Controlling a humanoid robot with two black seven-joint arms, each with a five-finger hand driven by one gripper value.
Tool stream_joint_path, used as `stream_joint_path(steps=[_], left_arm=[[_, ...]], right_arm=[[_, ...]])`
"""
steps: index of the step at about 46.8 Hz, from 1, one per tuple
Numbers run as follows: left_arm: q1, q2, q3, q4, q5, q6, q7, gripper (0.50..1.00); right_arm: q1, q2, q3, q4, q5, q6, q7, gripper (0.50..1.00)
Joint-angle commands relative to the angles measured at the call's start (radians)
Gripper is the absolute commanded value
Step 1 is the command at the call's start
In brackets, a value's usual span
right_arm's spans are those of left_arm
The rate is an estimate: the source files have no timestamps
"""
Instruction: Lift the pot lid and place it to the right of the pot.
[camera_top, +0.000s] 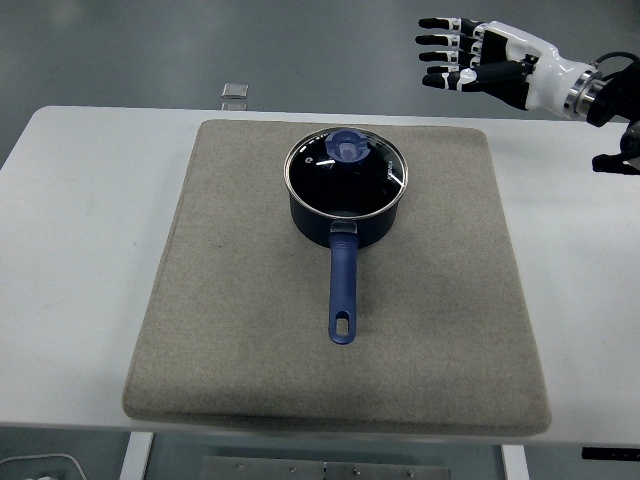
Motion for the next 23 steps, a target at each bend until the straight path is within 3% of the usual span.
stream_joint_path(steps=[1,23], left_arm=[[0.0,0.0,0.0,-0.001,-0.001,0.0,0.0,1.0],[0.0,0.0,0.0,0.0,-0.001,0.0,0.0,1.0]], right_arm=[[0.013,0.002,-0.002,0.007,-0.084,0.004,0.009,0.921],[0.125,0.025,-0.094,0.104,-0.474,0.004,0.023,0.919]])
